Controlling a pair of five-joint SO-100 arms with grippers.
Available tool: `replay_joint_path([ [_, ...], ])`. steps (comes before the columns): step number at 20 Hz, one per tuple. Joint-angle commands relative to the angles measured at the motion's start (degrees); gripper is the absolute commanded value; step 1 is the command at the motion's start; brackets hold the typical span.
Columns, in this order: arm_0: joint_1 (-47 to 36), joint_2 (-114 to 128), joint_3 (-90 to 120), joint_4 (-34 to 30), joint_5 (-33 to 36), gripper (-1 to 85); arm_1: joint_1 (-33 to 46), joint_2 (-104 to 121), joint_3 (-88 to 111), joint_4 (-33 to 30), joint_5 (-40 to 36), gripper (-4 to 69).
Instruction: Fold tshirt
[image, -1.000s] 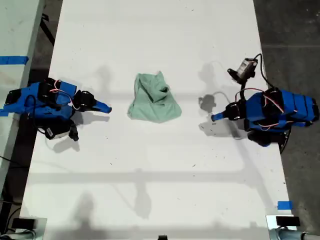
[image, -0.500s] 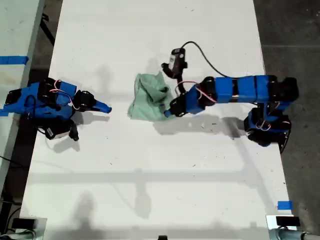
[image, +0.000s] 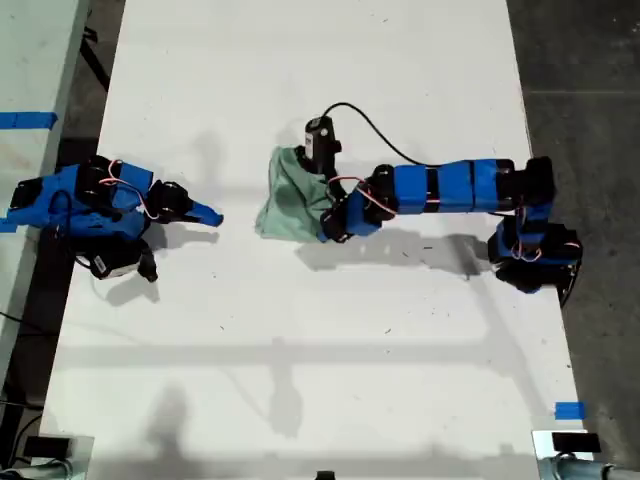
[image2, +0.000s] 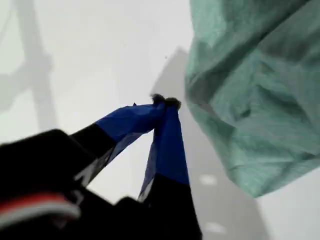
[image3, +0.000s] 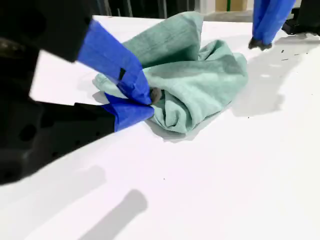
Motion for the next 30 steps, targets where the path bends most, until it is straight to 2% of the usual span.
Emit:
replay_joint_path([
  [1, 0.79, 5.89, 0.79, 0.0, -0.53, 0.1, 10.72, -3.6, -11.43, -0.53, -6.33, -1.4],
  [3, 0.53, 5.89, 0.79, 0.0, -0.53, 0.1, 21.71, -7.73, -17.93, -1.05, -11.95, -1.4],
  [5, 0.7, 5.89, 0.79, 0.0, -0.53, 0.1, 29.53, -2.9, -23.38, 2.02, -15.38, -1.4],
  [8, 0.53, 5.89, 0.79, 0.0, -0.62, 0.1, 36.65, 10.2, -19.42, 6.15, -17.05, -1.4],
  [11, 0.7, 5.89, 0.79, 0.09, -0.88, 0.1, 37.53, 29.62, 2.11, 7.12, -16.35, -1.4],
  [16, 1.41, 5.89, 0.62, 0.18, -0.88, 0.7, 30.32, 68.64, 38.14, 12.13, -7.56, -1.4],
  [20, 2.37, 5.89, 0.62, 0.18, -0.88, 5.0, 17.93, 91.85, 56.95, 18.63, 2.72, -1.4],
  [25, 2.37, 5.89, 0.62, 0.18, -0.88, 5.1, 0.79, 119.71, 78.22, 21.97, 16.87, -1.4],
  [26, 2.37, 5.89, 0.62, 0.18, -0.88, 5.1, -0.44, 124.01, 81.83, 24.08, 19.69, -1.4],
  [27, 2.37, 5.89, 0.62, 0.18, -0.88, 5.1, -3.34, 127.53, 84.46, 23.03, 21.01, -1.4],
  [30, 2.37, 5.89, 0.62, 0.18, -0.88, 5.1, -3.34, 128.94, 93.96, 22.76, 28.21, -1.5],
])
